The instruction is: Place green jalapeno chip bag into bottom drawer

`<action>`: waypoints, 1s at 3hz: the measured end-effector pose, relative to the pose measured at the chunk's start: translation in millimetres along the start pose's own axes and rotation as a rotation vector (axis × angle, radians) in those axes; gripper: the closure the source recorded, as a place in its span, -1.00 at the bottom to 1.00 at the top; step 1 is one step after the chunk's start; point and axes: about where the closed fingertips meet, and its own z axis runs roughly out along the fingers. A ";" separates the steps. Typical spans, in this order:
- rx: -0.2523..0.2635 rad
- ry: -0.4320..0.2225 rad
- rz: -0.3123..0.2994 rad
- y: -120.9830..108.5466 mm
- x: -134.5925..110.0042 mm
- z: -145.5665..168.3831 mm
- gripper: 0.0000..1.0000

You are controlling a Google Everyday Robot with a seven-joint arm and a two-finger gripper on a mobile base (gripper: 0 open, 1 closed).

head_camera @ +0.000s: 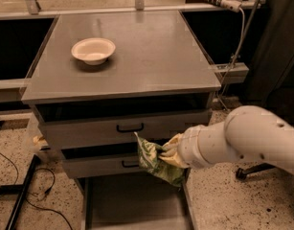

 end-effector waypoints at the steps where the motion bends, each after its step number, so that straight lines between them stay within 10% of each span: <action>1: 0.019 0.013 0.022 -7.7 52.3 63.9 1.00; 3: 0.055 -0.103 0.126 -19.7 123.0 145.7 1.00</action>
Offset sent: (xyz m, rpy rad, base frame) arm 0.0829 -0.0196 -0.1917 0.0791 -0.0930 -0.1347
